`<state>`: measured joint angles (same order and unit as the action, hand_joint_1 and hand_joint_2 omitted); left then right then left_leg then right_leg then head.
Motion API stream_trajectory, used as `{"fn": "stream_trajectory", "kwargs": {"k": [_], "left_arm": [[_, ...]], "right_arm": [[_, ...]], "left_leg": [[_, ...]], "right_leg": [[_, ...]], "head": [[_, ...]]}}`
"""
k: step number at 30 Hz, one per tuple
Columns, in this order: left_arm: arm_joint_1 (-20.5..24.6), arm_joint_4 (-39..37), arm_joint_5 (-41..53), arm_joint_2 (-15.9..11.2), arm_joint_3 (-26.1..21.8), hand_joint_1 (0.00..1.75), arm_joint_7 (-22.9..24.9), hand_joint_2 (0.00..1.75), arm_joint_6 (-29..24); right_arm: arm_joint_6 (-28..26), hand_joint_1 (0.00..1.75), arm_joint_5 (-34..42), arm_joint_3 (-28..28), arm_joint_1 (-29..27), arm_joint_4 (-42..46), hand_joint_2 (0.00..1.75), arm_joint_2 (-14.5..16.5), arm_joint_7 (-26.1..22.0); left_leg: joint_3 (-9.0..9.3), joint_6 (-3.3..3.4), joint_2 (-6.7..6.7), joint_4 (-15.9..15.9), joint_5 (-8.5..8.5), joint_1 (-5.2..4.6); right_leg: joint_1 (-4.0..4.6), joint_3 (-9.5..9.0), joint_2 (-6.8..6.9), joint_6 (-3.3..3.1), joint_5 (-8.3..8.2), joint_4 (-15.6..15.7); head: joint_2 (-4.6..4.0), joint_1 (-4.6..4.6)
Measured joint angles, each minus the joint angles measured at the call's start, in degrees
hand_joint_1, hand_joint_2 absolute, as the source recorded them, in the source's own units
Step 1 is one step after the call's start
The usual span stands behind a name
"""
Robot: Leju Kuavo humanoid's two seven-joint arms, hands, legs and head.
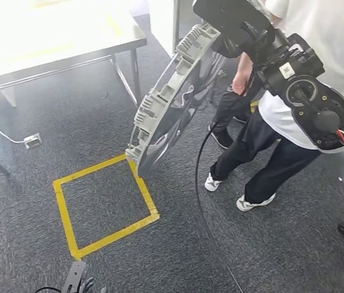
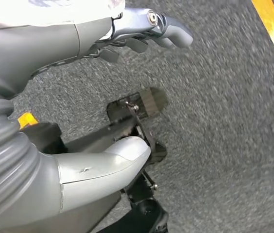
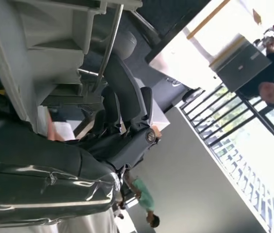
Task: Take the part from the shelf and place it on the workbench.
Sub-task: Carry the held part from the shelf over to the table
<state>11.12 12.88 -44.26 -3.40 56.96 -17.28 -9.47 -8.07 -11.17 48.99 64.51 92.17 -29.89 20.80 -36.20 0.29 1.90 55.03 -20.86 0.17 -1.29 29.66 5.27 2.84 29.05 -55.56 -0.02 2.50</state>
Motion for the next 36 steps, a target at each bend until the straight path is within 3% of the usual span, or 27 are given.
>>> {"fn": "stream_trajectory", "kwargs": {"k": [2,4,5,6,7,9,10,13,15,17,19,20,21,22,23,25,26,30,32,34,35,36], "left_arm": [[0.31,0.01,0.07,0.05,0.0,0.0,0.18,1.75,0.2],[0.63,0.01,0.04,0.1,0.0,0.0,0.3,1.75,0.46],[0.7,0.01,-0.02,0.12,0.0,0.0,0.32,1.75,0.65],[0.72,0.01,-0.13,0.14,0.0,0.0,0.3,1.75,0.85],[0.71,0.01,-0.28,0.15,0.0,0.0,0.26,1.75,1.14],[0.67,0.0,-0.59,0.22,0.0,0.0,0.12,1.75,1.6],[0.64,0.0,-0.69,0.26,0.0,0.0,0.06,1.75,1.72],[0.34,-0.01,-0.78,0.29,0.0,0.0,0.03,1.75,1.75],[0.17,-0.01,-0.85,0.21,0.0,0.0,0.03,1.75,1.74],[0.18,-0.01,-0.9,0.15,0.0,0.0,0.03,1.75,1.73],[0.15,-0.01,-0.9,0.15,0.0,0.0,0.03,1.75,1.73],[0.11,-0.01,-0.91,0.14,0.0,0.0,0.03,1.75,1.73],[0.09,-0.01,-0.91,0.13,0.0,0.0,0.03,1.75,1.73],[0.08,-0.01,-0.91,0.11,0.0,0.0,0.03,1.75,1.72],[0.09,-0.01,-0.9,0.09,0.0,0.0,0.03,1.75,1.71],[0.13,-0.01,-0.9,0.07,0.0,0.0,0.04,1.75,1.68],[0.14,-0.01,-0.9,0.07,0.0,0.0,0.06,1.75,1.67],[0.23,-0.01,-0.89,0.06,0.0,0.0,0.07,1.75,1.55],[0.3,-0.01,-0.88,0.07,0.0,0.0,0.06,1.75,1.44],[0.26,-0.01,-0.86,0.13,0.0,0.0,0.06,1.75,1.4],[0.21,-0.01,-0.85,0.18,0.0,0.0,0.06,1.75,1.39],[0.19,-0.01,-0.84,0.22,0.0,0.0,0.07,1.75,1.38]], "right_arm": [[0.03,1.75,0.0,-0.01,0.04,-0.06,1.75,-0.01,-0.07],[0.17,1.75,0.0,0.11,0.0,-0.28,1.75,-0.02,-0.14],[0.27,1.75,0.0,0.24,-0.04,-0.45,1.75,-0.02,-0.23],[0.36,1.75,0.0,0.36,-0.06,-0.62,1.75,-0.02,-0.41],[0.41,1.75,-0.01,0.44,-0.02,-0.78,1.75,-0.01,-0.66],[0.42,1.75,-0.02,0.51,0.17,-1.1,1.75,0.01,-1.26],[0.4,1.75,-0.02,0.55,0.32,-1.24,1.75,0.04,-1.5],[0.26,1.75,0.05,0.87,0.52,-1.69,1.75,0.39,-2.04],[0.11,1.75,0.19,1.03,0.53,-1.99,1.75,0.82,-2.48],[-0.07,1.75,0.34,1.1,0.6,-2.29,1.75,1.15,-2.82],[-0.17,1.75,0.39,1.34,0.59,-2.63,1.75,1.27,-2.96],[-0.2,1.75,0.39,1.52,0.53,-2.81,1.75,1.34,-2.99],[-0.2,1.75,0.39,1.7,0.46,-2.96,1.75,1.41,-3.01],[-0.2,1.75,0.39,1.82,0.41,-3.08,1.75,1.48,-3.01],[-0.2,1.75,0.39,1.87,0.4,-3.2,1.75,1.55,-3.02],[-0.2,1.75,0.39,1.87,0.5,-3.4,1.75,1.63,-3.07],[-0.2,1.75,0.39,1.87,0.54,-3.51,1.75,1.65,-3.11],[-0.19,1.75,0.39,1.84,0.58,-3.76,1.75,1.77,-3.24],[-0.19,1.75,0.39,1.82,0.63,-3.88,1.75,1.8,-3.31],[-0.2,1.75,0.39,1.86,0.52,-4.08,1.75,1.8,-3.34],[-0.2,1.75,0.39,1.89,0.37,-4.18,1.75,1.8,-3.34],[-0.2,1.75,0.39,1.9,0.23,-4.29,1.75,1.8,-3.34]], "left_leg": [[0.18,0.59,-1.49,-0.15,0.01,0.12],[0.29,0.93,-2.95,-0.11,-0.07,-0.02],[0.41,1.01,-3.64,-0.08,-0.14,-0.11],[0.59,1.07,-4.24,-0.05,-0.23,-0.2],[0.85,1.07,-4.85,-0.03,-0.35,-0.27],[1.25,0.88,-5.8,0.1,-0.69,-0.44],[1.26,0.71,-6.12,0.21,-0.83,-0.5],[1.02,0.05,-6.49,0.15,-0.93,-0.58],[0.69,-0.61,-5.55,1.17,-1.77,-0.71],[-1.82,-1.4,-3.8,6.61,-4.6,-0.48],[-6.11,-2.1,-2.86,14.64,-7.6,0.06],[-7.55,-2.36,-2.68,16.93,-7.85,0.31],[-7.82,-2.55,-2.57,16.87,-6.95,0.53],[-6.88,-2.68,-2.43,14.41,-5.03,0.69],[-4.96,-2.74,-2.22,10.16,-2.54,0.82],[-1.41,-2.44,-1.83,2.8,0.35,0.69],[-0.55,-2.07,-1.73,0.98,0.66,0.57],[0.04,-0.19,-1.99,0.29,-0.19,0.34],[0.67,0.57,-2.17,-0.06,-0.44,0.47],[1.16,1.05,-2.4,-0.07,-0.85,0.3],[1.45,1.16,-2.55,-0.06,-1.07,0.2],[1.78,1.2,-2.73,-0.05,-1.32,0.09]], "right_leg": [[-0.17,3.07,-3.43,-0.03,3.44,-6.58],[0.06,7.63,-4.89,-0.15,6.25,-14.86],[0.17,9.04,-5.07,-0.23,6.15,-16.76],[0.25,9.37,-5.13,-0.4,4.82,-16.3],[0.3,8.55,-5.19,-0.67,2.43,-13.44],[0.48,5.52,-5.57,-1.4,-2.44,-5.17],[0.59,4.26,-5.78,-1.68,-3.66,-1.97],[0.68,3.14,-5.96,-2.11,-3.7,0.61],[0.28,2.64,-5.72,-2.53,-3.89,1.09],[0.01,2.17,-5.34,-2.87,-3.93,1.44],[-0.08,1.93,-5.06,-2.97,-3.68,1.42],[-0.16,1.76,-4.97,-2.89,-3.49,1.41],[-0.28,1.51,-4.91,-2.74,-3.26,1.38],[-0.41,1.18,-4.85,-2.52,-2.96,1.34],[-0.52,0.76,-4.78,-2.25,-2.59,1.28],[-0.41,0.23,-4.68,-1.59,-1.85,1.11],[-0.29,0.1,-4.65,-1.28,-1.58,1.09],[-0.5,0.05,-4.63,-0.08,-0.39,0.64],[-0.51,2.49,-4.83,0.11,2.32,-4.66],[-0.32,7.13,-5.05,0.05,5.27,-13.17],[-0.25,9.06,-5.1,-0.02,5.61,-16.02],[-0.21,9.98,-5.12,-0.16,4.64,-16.55]], "head": [[0.0,0.61],[0.01,1.23],[0.0,1.44],[0.0,1.59],[0.01,1.73],[0.01,1.96],[0.01,1.98],[0.01,1.79],[0.02,1.33],[0.01,0.55],[0.01,-0.04],[0.02,-0.17],[0.02,-0.32],[0.02,-0.43],[0.01,-0.54],[0.0,-0.84],[0.0,-0.83],[0.0,-0.32],[0.0,0.25],[0.0,0.9],[0.01,1.15],[0.01,1.34]]}}
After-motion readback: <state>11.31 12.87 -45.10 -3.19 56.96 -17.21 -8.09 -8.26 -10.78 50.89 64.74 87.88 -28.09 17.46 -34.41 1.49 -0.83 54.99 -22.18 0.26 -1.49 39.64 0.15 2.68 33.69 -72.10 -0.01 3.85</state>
